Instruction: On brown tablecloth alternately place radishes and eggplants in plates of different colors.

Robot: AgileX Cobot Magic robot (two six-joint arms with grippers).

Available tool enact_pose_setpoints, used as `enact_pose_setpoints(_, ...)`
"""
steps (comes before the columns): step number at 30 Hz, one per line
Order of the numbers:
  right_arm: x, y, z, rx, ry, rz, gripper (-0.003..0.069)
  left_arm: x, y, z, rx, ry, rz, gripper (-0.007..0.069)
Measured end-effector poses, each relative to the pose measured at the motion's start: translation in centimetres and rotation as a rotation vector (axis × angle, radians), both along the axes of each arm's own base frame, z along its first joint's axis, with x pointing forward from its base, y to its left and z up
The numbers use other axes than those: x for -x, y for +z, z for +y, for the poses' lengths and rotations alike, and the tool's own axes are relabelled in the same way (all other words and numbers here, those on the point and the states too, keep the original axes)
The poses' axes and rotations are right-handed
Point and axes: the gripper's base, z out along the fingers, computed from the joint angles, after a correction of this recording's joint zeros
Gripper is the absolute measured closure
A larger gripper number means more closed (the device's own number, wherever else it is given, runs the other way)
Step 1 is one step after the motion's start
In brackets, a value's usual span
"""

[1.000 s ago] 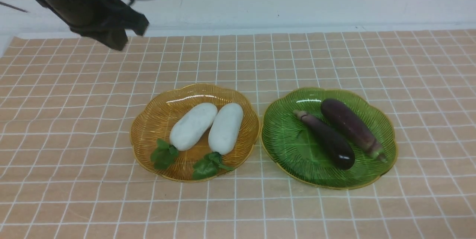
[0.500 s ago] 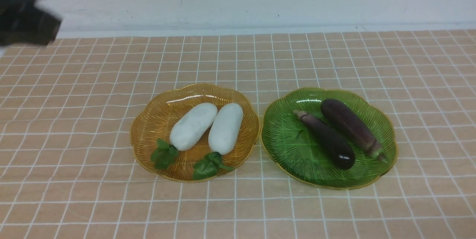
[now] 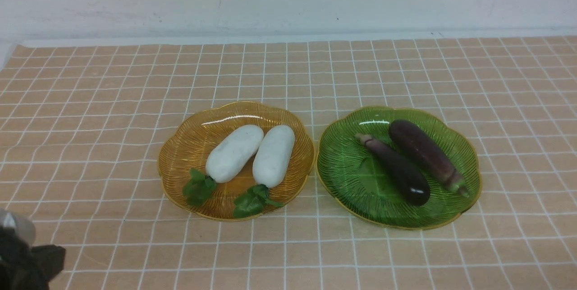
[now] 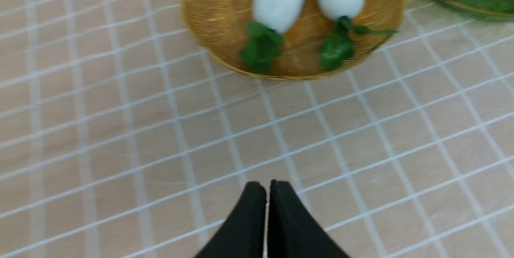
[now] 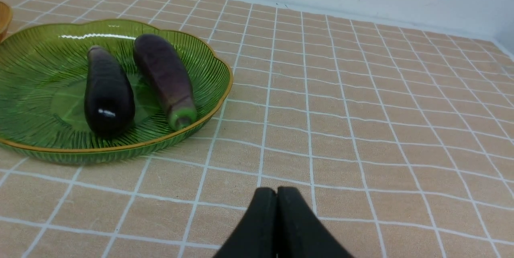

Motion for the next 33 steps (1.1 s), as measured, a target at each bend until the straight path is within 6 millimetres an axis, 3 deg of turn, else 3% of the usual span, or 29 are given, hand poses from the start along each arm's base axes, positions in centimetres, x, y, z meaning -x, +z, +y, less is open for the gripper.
enact_pose_setpoints(2,0.0,0.0,0.0,0.000,0.000,0.000,0.0674,0.5,-2.2,-0.1,0.075,0.016,-0.061,0.0628)
enact_pose_setpoints(7,0.0,0.0,0.0,0.001,0.000,0.000,0.0674,0.9,-4.4,-0.1,0.230,0.072,-0.223,0.0628)
enact_pose_setpoints(10,0.0,0.0,0.0,0.001,0.000,0.000,0.0674,1.1,-5.5,-0.1,0.277,0.087,-0.227,0.0628)
enact_pose_setpoints(19,0.0,0.0,0.0,0.001,0.000,0.000,0.0674,1.3,-6.2,-0.1,0.271,0.082,-0.198,0.0628)
enact_pose_setpoints(22,0.0,0.0,0.0,0.001,0.000,0.000,0.0674,1.9,-6.6,0.3,0.240,0.084,-0.277,0.0628)
enact_pose_setpoints(26,0.0,0.0,0.0,0.001,0.000,0.000,0.0674,2.9,-9.1,1.8,0.124,0.191,-0.480,0.0628)
enact_pose_setpoints(30,0.0,0.0,0.0,0.001,0.000,0.000,0.0674,2.8,-12.5,2.7,0.081,0.341,-0.443,0.0628)
enact_pose_setpoints(33,0.0,0.0,0.0,0.001,-0.001,0.000,0.0674,2.7,-13.1,2.9,0.076,0.371,-0.427,0.0628)
